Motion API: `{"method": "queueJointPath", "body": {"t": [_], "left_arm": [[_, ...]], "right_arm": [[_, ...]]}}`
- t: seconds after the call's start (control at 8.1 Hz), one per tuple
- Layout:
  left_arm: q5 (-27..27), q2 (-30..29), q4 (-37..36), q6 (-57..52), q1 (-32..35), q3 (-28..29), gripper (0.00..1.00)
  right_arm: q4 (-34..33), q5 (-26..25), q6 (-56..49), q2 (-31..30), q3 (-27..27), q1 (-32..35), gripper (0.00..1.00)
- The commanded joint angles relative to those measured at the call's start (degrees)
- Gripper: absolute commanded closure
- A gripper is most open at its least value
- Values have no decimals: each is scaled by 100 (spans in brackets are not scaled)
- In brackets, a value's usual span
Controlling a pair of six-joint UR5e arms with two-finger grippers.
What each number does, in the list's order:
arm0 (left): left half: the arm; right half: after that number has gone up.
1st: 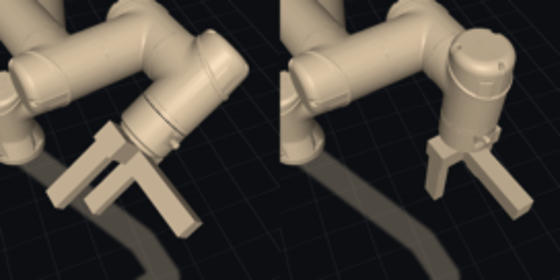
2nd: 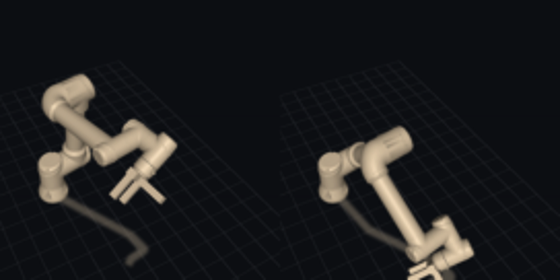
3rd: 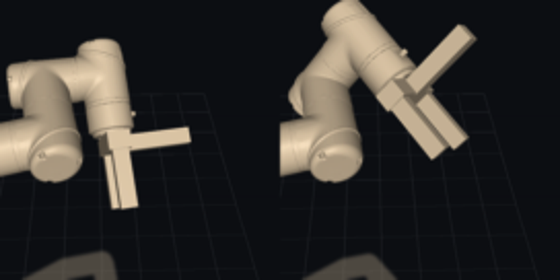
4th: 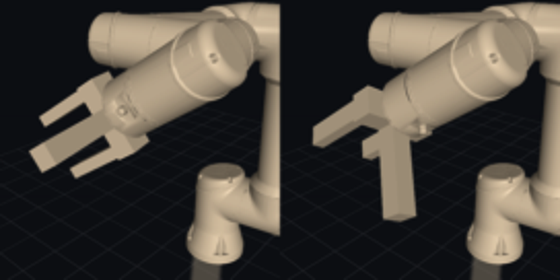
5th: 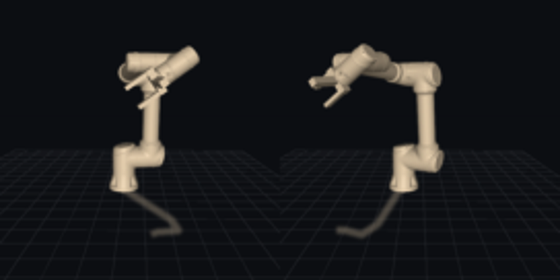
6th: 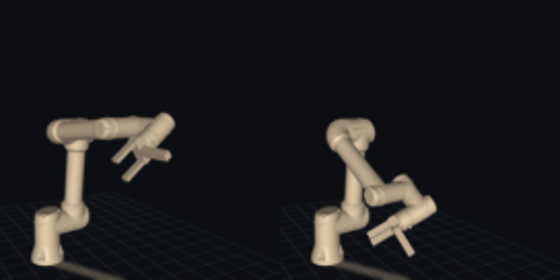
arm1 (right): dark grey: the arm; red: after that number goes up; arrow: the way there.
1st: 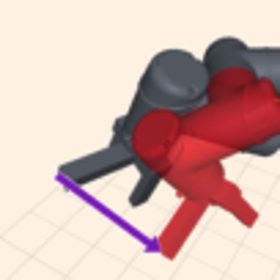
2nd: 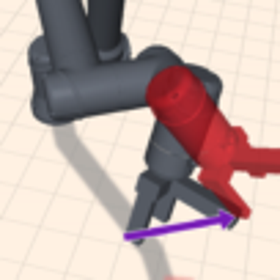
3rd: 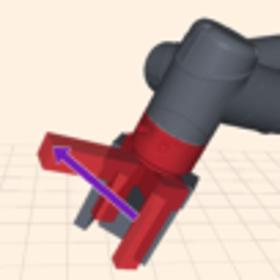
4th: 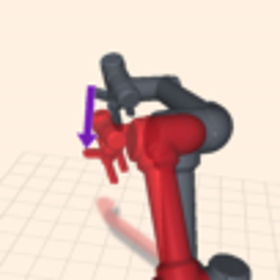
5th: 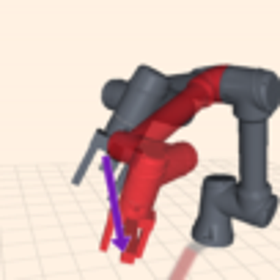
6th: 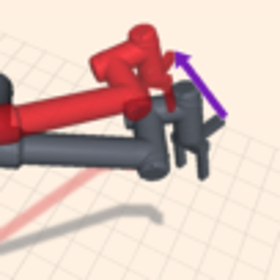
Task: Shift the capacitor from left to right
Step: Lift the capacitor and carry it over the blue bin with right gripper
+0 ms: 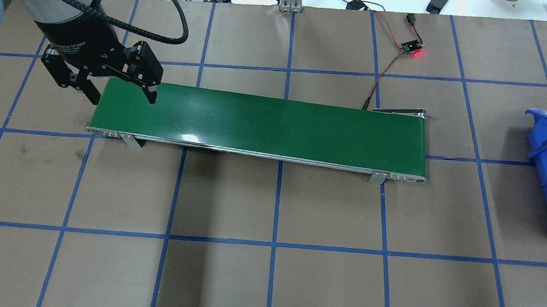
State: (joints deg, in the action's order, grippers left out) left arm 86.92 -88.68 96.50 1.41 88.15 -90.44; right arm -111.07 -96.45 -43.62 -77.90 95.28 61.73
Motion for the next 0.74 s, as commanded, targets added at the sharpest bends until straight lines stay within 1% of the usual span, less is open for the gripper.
{"method": "queueJointPath", "body": {"t": [0.0, 0.12, 0.25, 0.49, 0.62], "left_arm": [[0, 0, 0, 0, 0, 0, 0], [-8, 0, 0, 0, 0, 0, 0], [0, 0, 0, 0, 0, -8, 0], [-8, -17, -9, 9, 0, -8, 0], [-8, -18, -9, 0, 0, -8, 0]], "right_arm": [[-237, 3, -1786, 151, 25, -1292, 100], [-614, -14, -2104, 361, 52, -1408, 100], [-948, -15, -2194, 711, 69, -1418, 100], [-1074, 64, -2151, 1125, 78, -1418, 100], [-1144, 73, -2151, 1258, 78, -1418, 97]]}}
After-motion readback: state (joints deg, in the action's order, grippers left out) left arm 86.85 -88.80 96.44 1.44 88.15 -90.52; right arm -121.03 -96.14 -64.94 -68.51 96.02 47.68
